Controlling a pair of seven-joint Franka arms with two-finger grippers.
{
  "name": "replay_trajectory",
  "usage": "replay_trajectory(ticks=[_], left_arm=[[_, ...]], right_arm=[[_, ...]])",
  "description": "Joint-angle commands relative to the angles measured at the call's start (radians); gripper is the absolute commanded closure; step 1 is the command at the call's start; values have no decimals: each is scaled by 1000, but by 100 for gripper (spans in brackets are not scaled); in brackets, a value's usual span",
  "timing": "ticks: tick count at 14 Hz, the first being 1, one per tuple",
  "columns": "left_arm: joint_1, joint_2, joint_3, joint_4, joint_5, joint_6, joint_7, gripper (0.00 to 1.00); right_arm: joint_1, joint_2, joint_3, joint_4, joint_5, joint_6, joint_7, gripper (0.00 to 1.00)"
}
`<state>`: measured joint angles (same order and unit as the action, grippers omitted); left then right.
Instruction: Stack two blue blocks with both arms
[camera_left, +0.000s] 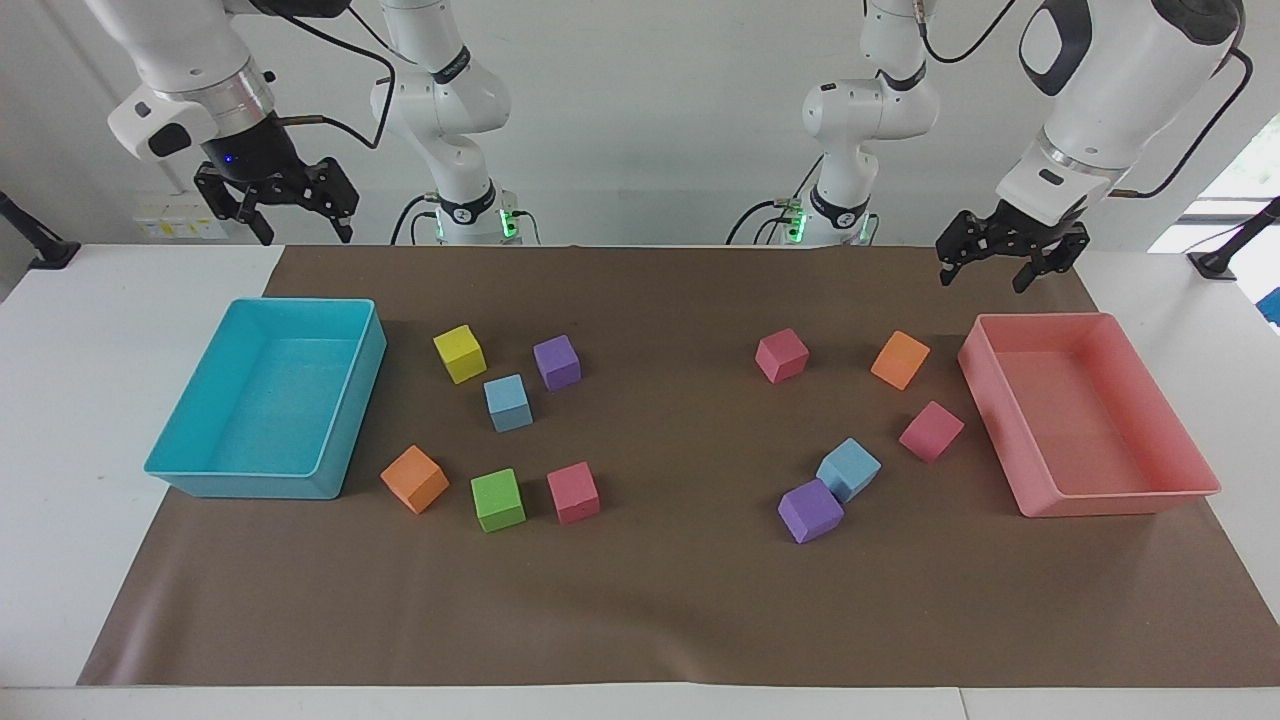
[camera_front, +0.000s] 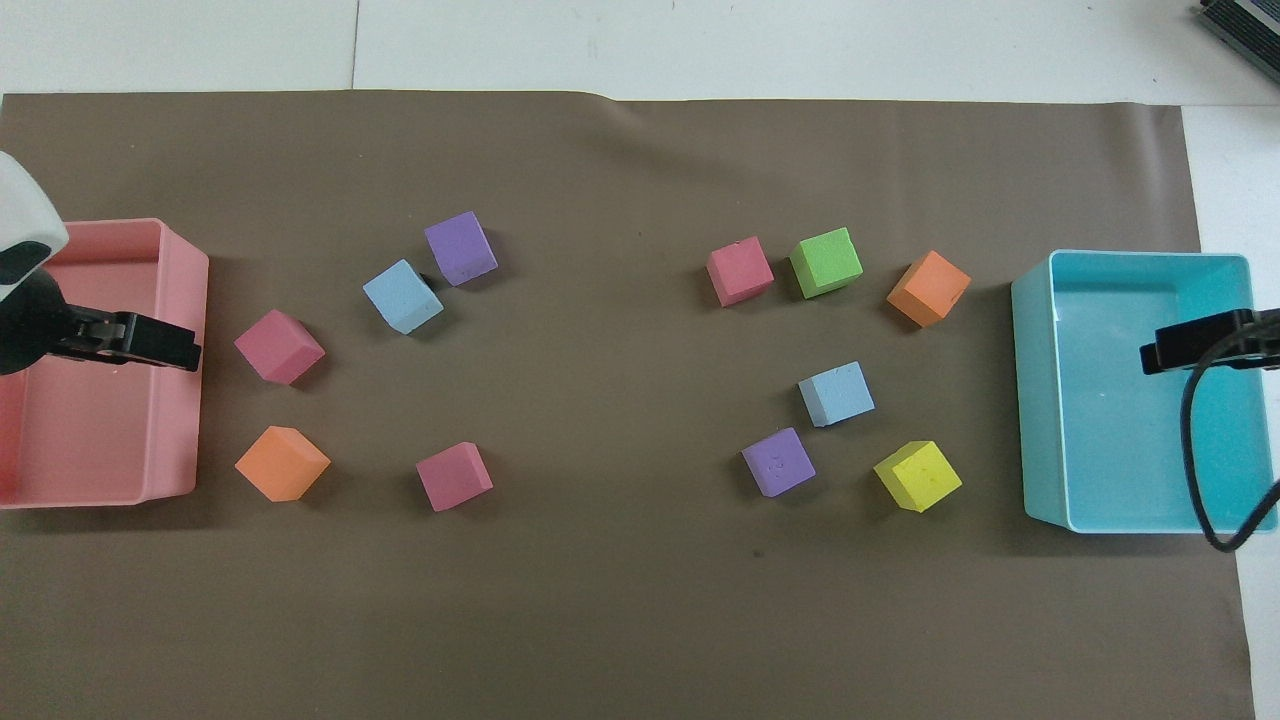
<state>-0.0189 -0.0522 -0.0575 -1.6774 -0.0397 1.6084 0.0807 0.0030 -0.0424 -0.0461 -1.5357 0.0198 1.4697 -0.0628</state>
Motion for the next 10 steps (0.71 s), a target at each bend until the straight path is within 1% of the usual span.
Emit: replay_trajectory(ticks=[1, 8, 10], left_arm=[[11, -17, -1, -5, 14, -8, -1, 0], [10, -18, -1, -5, 14, -7, -2, 0], [10, -18, -1, -5, 14, -7, -2, 0]], right_arm=[[40, -19, -39, -24, -12, 9, 11, 0], [43, -24, -44, -27, -17, 7, 8, 0], [54, -24, -41, -29, -46, 7, 6, 0]])
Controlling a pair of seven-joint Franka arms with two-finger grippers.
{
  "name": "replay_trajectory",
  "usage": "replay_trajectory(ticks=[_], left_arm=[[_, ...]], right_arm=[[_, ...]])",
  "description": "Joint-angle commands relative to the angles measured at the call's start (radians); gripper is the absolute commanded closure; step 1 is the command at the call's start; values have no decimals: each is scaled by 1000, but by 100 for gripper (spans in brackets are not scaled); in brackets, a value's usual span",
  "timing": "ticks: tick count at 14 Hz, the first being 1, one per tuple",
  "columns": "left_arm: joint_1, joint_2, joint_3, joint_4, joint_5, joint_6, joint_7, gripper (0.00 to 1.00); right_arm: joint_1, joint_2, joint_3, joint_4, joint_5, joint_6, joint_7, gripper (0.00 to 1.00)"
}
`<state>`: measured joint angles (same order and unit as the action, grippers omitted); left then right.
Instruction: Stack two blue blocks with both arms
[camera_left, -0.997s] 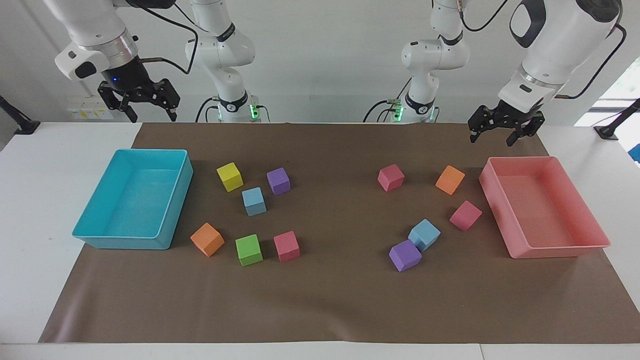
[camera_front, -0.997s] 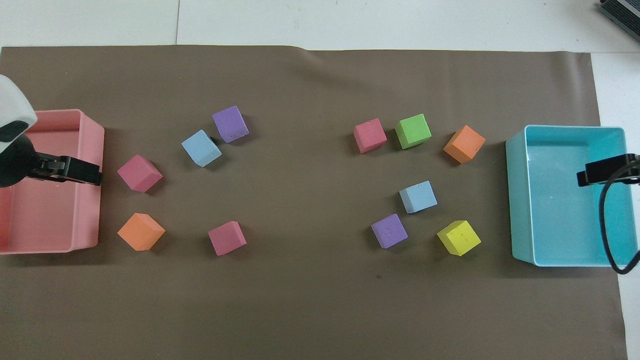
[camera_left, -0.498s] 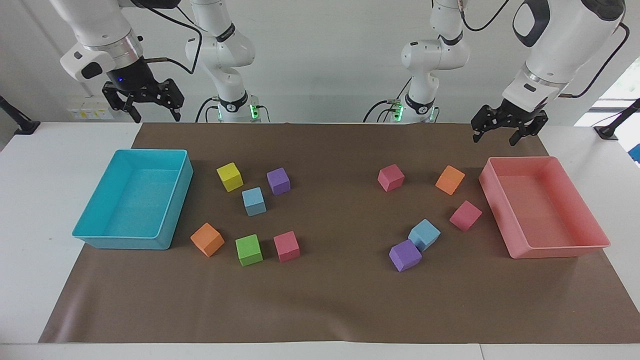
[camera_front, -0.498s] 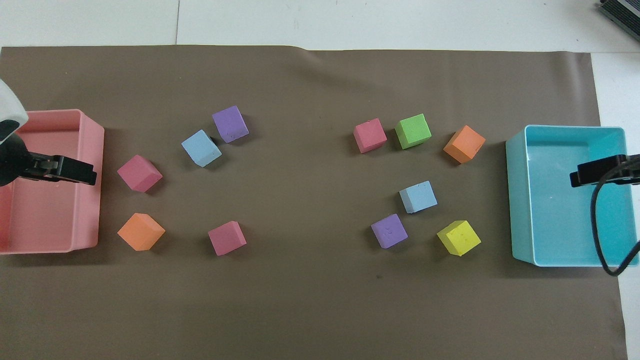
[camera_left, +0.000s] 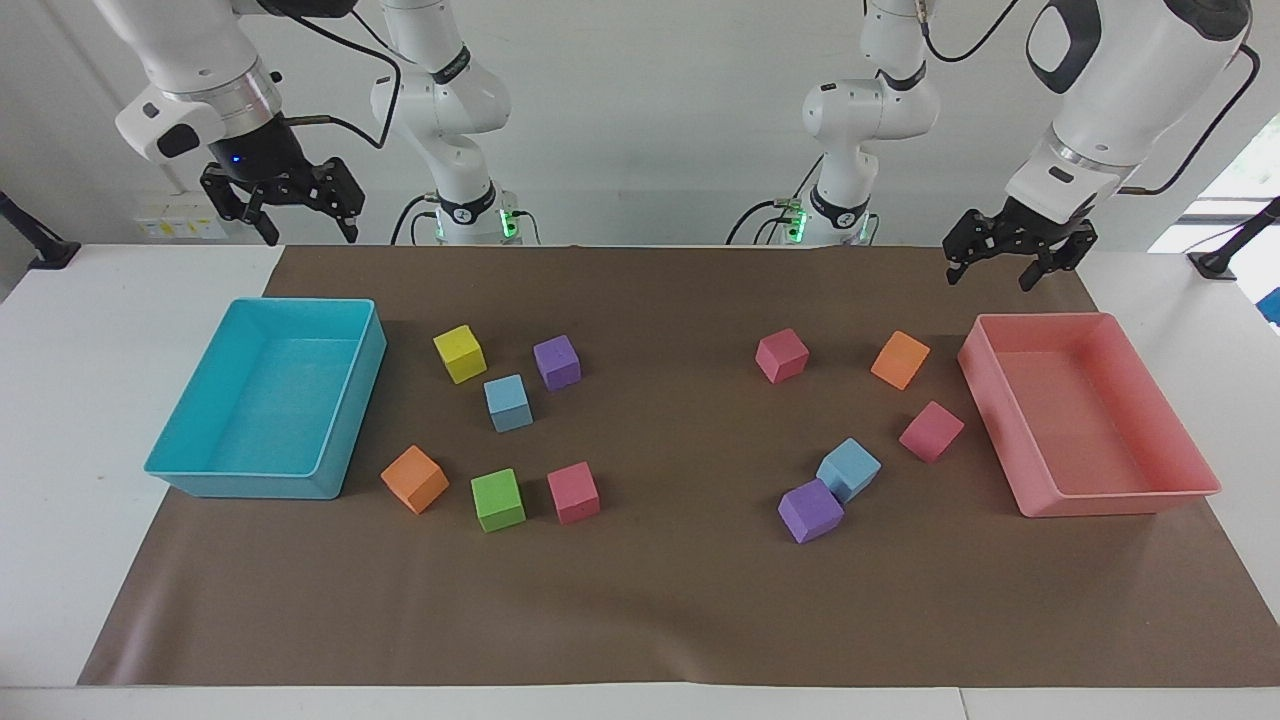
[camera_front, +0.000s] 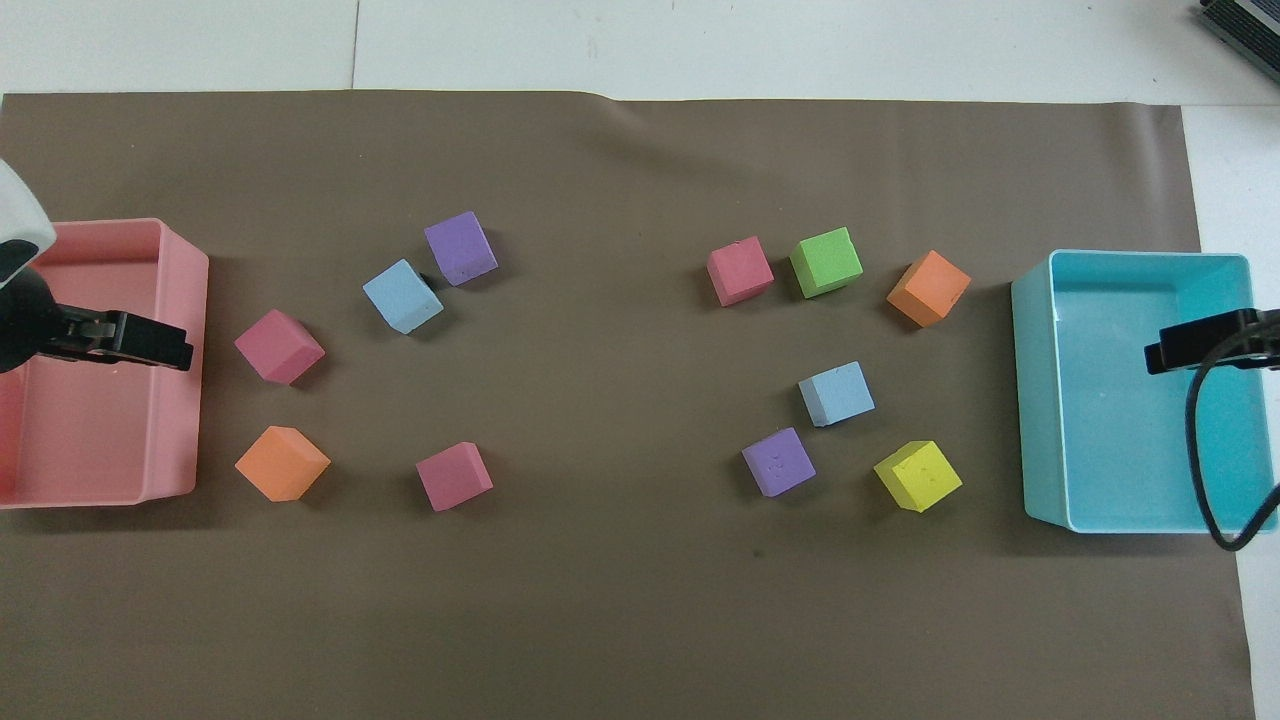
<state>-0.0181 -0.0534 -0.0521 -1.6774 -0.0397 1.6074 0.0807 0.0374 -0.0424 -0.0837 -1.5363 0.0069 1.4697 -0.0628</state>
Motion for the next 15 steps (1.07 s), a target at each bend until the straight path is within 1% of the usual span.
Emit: replay_trajectory(ticks=[1, 15], left_arm=[[7, -17, -6, -5, 14, -6, -2, 0], [-2, -17, -8, -7, 14, 2, 2, 0]], right_arm=[[19, -25, -2, -28, -31, 4, 12, 0], [18, -24, -5, -25, -16, -6, 5, 0]])
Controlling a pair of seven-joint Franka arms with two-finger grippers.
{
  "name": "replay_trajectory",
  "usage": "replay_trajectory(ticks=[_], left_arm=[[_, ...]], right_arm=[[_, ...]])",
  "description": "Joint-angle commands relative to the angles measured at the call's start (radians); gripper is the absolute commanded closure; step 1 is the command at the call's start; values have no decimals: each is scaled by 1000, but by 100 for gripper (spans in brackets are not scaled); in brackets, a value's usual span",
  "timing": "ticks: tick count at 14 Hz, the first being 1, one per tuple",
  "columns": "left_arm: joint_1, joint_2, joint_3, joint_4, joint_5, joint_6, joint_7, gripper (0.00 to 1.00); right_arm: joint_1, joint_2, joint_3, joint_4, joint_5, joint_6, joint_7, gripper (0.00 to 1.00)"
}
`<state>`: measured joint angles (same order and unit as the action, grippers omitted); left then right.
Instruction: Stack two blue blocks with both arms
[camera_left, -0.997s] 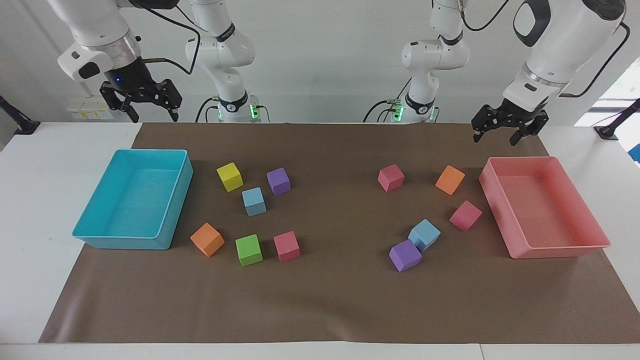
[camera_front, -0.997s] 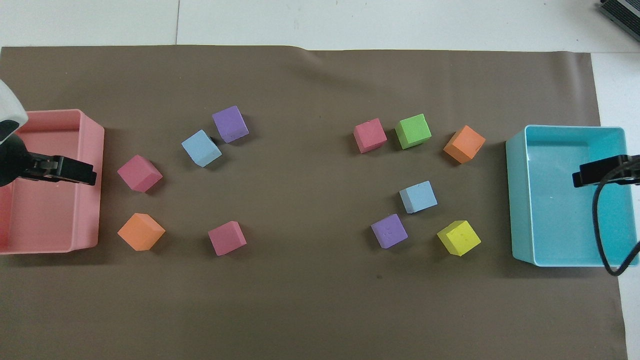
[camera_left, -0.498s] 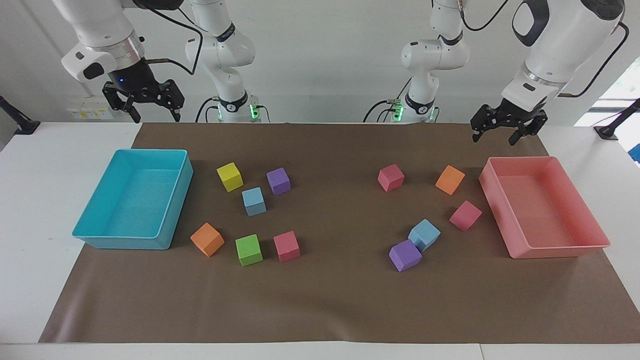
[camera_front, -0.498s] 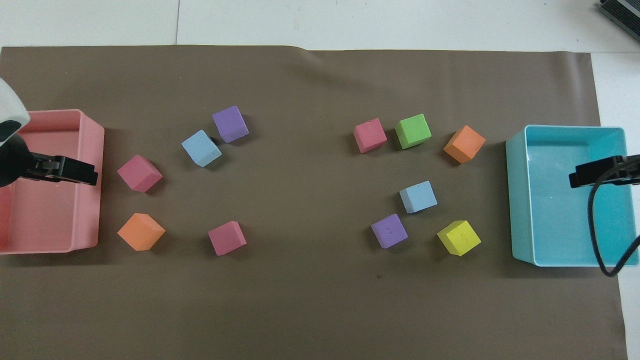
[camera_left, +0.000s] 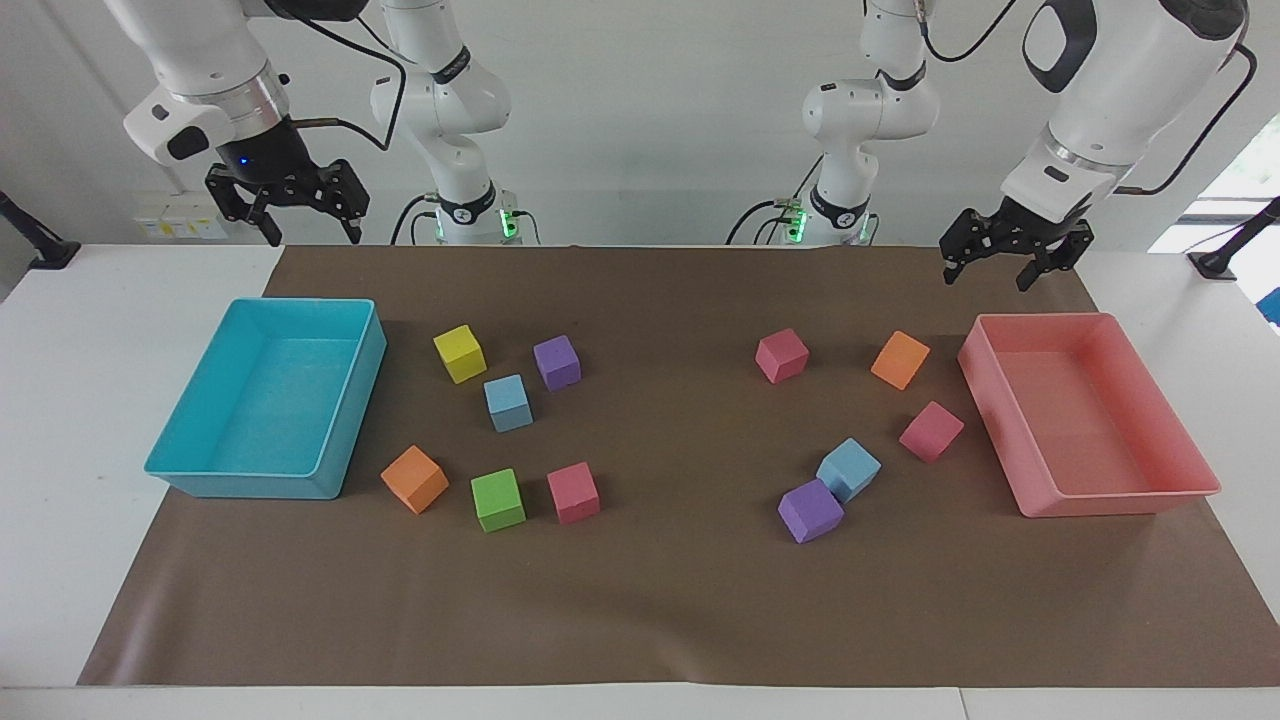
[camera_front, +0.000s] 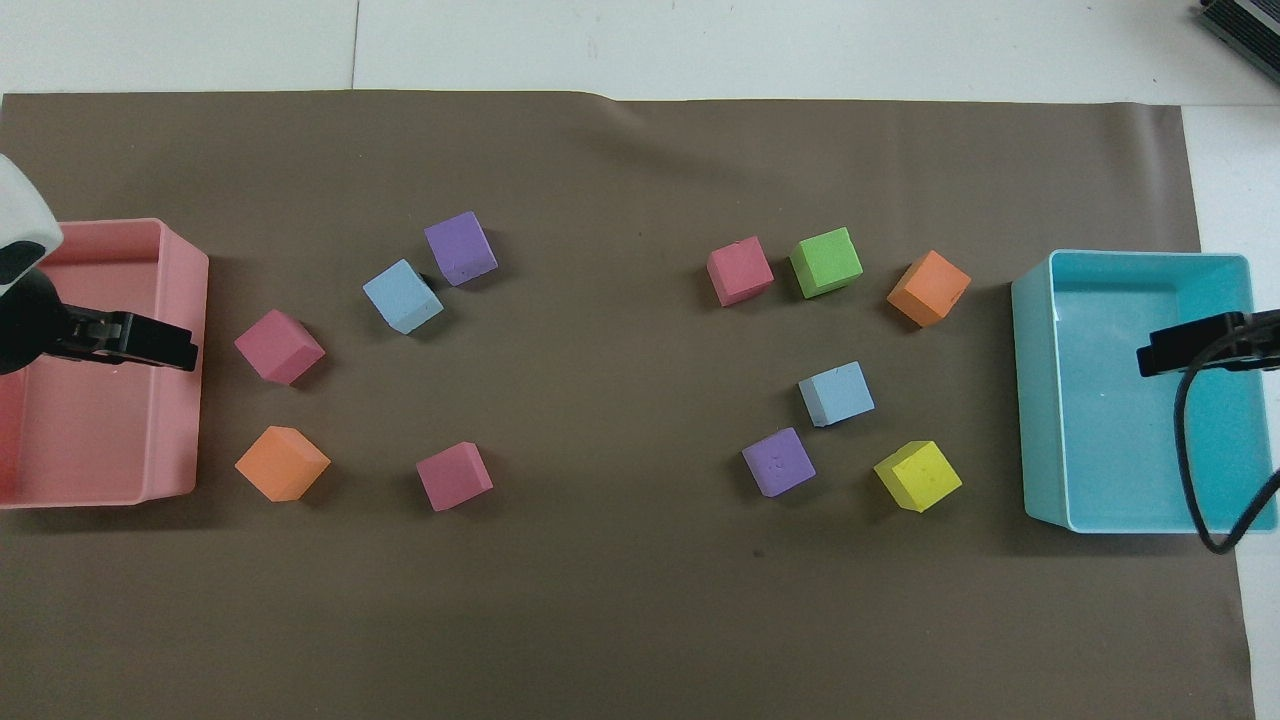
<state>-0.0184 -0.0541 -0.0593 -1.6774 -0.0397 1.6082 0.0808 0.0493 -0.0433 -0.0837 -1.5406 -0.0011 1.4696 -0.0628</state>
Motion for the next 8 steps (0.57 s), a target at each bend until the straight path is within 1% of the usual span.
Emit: replay_trajectory(ticks=[1, 8], left_arm=[[-2, -16, 1, -7, 14, 1, 2, 0], [-2, -16, 0, -7, 14, 3, 2, 0]], right_arm=[[6, -21, -4, -18, -7, -3, 5, 0], [-6, -23, -11, -24, -7, 8, 1, 0]])
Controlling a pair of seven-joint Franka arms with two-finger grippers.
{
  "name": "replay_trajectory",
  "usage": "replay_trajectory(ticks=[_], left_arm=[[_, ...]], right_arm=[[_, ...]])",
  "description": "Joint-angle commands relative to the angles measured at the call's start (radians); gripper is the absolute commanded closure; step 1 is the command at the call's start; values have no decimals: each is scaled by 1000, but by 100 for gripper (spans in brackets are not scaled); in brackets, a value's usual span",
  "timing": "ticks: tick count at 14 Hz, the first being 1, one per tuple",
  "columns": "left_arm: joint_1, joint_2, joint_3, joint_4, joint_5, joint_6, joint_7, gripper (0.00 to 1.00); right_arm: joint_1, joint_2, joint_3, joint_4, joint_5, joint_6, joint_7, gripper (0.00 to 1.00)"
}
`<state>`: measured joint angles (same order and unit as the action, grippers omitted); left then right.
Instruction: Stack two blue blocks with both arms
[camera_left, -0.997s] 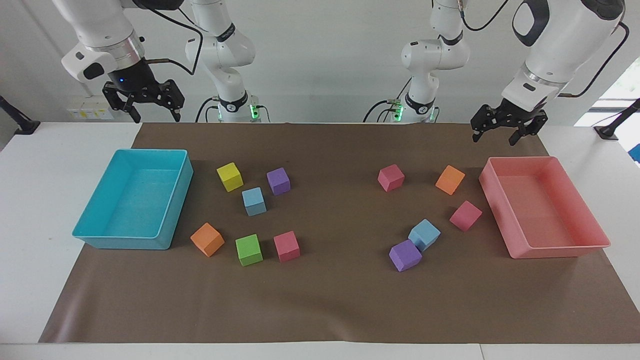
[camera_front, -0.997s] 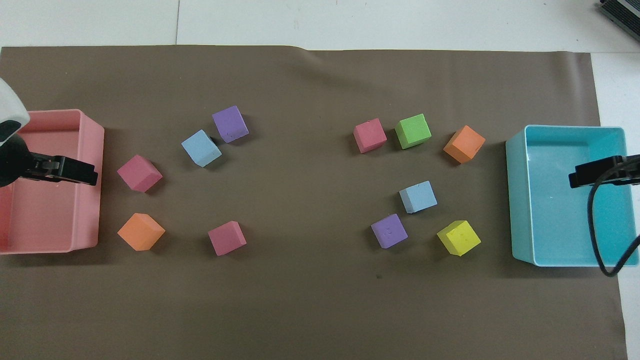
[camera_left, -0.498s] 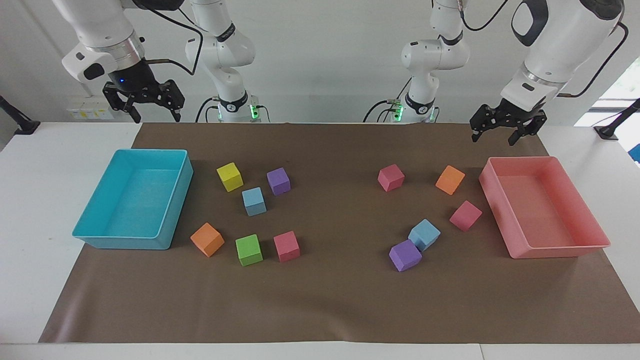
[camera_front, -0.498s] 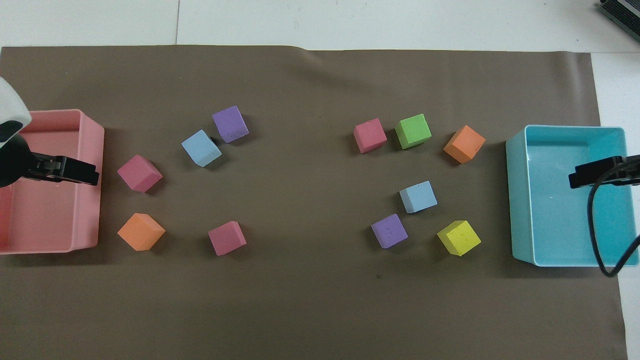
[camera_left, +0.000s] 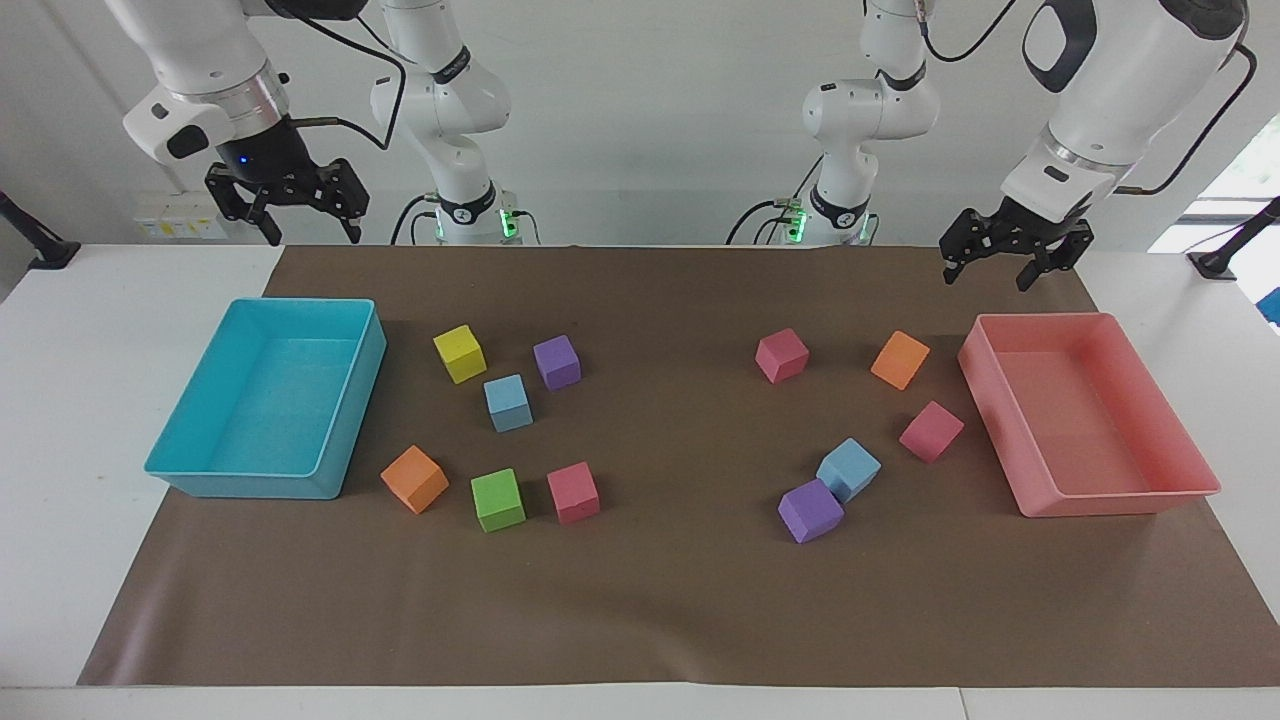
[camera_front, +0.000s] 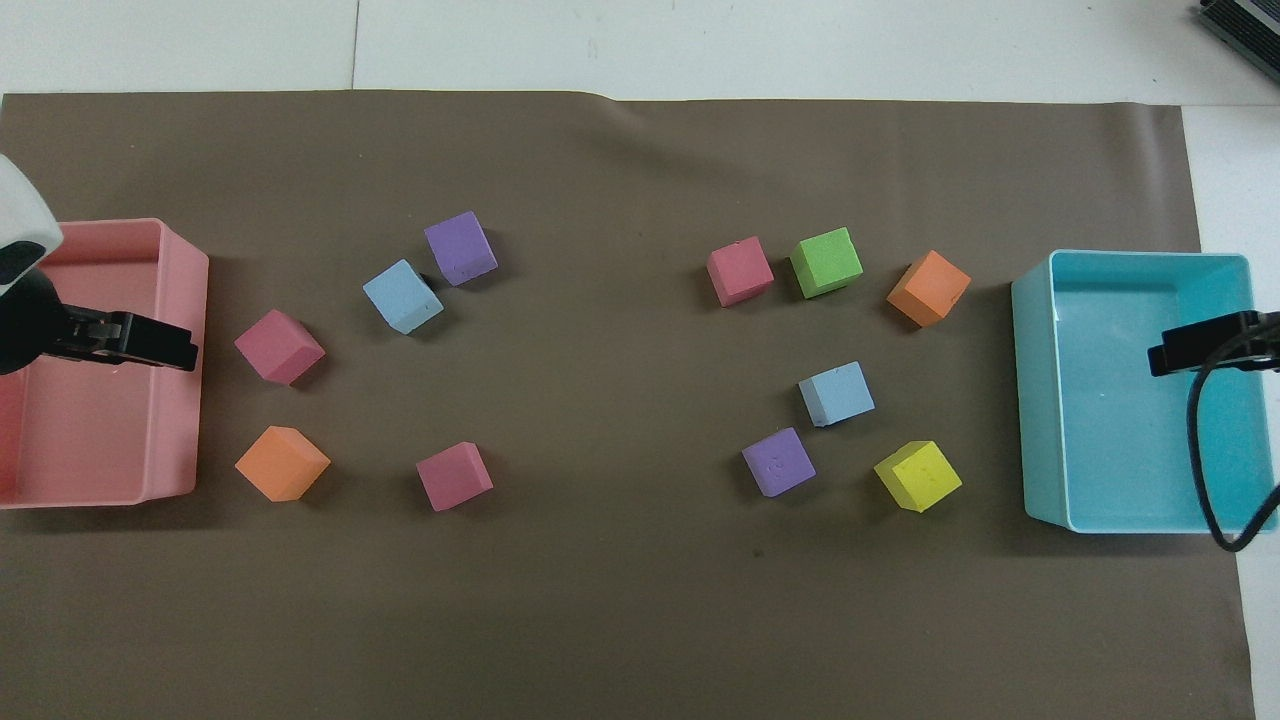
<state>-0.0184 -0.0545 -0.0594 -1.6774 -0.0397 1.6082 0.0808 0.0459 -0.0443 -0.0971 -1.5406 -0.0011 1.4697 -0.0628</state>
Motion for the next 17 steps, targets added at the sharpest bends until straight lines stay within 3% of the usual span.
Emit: replay_trajectory(ticks=[1, 5, 9, 17], left_arm=[[-2, -15, 0, -7, 14, 3, 2, 0], [-2, -15, 0, -7, 14, 3, 1, 0], [-2, -15, 1, -5, 12, -4, -3, 0], [5, -15, 1, -5, 12, -5, -3, 0]], right_arm=[[6, -25, 2, -35, -7, 11, 4, 0], [12, -34, 13, -104, 42, 78, 5, 0], [115, -16, 17, -234, 46, 234, 12, 0], [242, 96, 19, -387, 46, 496, -15, 0]])
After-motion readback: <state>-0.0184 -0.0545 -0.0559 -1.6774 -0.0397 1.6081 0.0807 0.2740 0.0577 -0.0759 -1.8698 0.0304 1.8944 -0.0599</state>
